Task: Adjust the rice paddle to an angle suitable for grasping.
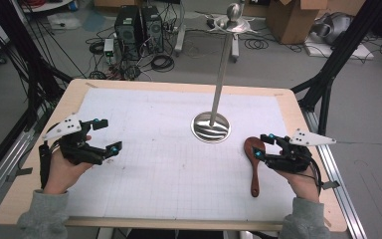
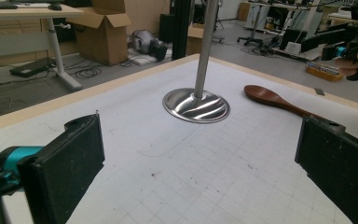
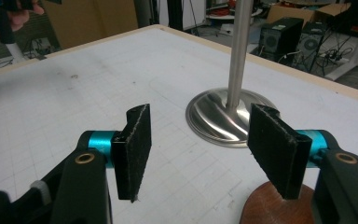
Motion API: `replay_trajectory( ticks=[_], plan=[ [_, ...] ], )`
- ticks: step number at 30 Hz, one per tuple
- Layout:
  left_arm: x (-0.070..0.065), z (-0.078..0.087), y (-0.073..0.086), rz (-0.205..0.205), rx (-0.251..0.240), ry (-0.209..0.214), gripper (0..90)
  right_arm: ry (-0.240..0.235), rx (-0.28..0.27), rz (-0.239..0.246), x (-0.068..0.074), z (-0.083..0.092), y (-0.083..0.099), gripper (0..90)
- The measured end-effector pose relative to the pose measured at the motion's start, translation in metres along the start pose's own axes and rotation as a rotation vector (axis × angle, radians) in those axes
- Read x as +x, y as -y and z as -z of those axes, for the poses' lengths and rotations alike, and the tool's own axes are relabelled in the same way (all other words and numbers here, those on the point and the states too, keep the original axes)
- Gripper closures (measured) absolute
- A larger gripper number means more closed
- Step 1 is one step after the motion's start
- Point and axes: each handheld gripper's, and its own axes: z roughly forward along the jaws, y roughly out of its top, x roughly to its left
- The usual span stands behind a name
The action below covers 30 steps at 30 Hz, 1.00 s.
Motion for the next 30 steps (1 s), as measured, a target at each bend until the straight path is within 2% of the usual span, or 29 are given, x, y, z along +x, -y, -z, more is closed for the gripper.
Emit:
replay_trajectory(
  ticks=[9, 14, 15, 16, 18, 21, 25, 26, 30],
  plan=[
    [-0.001, -0.001, 0.0, 0.0, -0.002, 0.001, 1.7, 0.003, 0.022, -0.019, -0.007, -0.004, 0.009, 39.5],
    [-0.002, -0.002, 0.002, -0.005, 0.004, 0.005, 1.7, 0.009, 0.056, -0.023, -0.008, -0.008, 0.011, 39.3],
    [-0.002, -0.002, 0.002, -0.006, 0.004, 0.004, 1.7, 0.012, 0.061, -0.019, -0.008, -0.009, 0.011, 41.2],
    [-0.002, -0.003, 0.002, -0.007, 0.008, 0.005, 1.7, 0.014, 0.065, -0.009, -0.007, -0.011, 0.012, 47.1],
    [-0.002, -0.003, 0.003, -0.005, 0.007, 0.003, 1.8, 0.015, 0.068, 0.002, -0.006, -0.012, 0.013, 49.0],
    [-0.002, -0.002, 0.003, -0.01, 0.009, 0.004, 1.8, 0.012, 0.085, 0.013, -0.006, -0.016, 0.016, 60.8],
    [-0.002, -0.001, 0.003, -0.008, 0.009, 0.003, 1.8, 0.019, 0.094, 0.01, -0.007, -0.017, 0.018, 66.9],
    [-0.002, -0.001, 0.003, -0.006, 0.006, 0.004, 1.7, 0.02, 0.096, 0.005, -0.007, -0.018, 0.02, 71.4],
    [-0.002, -0.001, 0.003, -0.007, 0.008, 0.004, 1.8, 0.022, 0.101, -0.005, -0.009, -0.019, 0.022, 76.3]
  ],
)
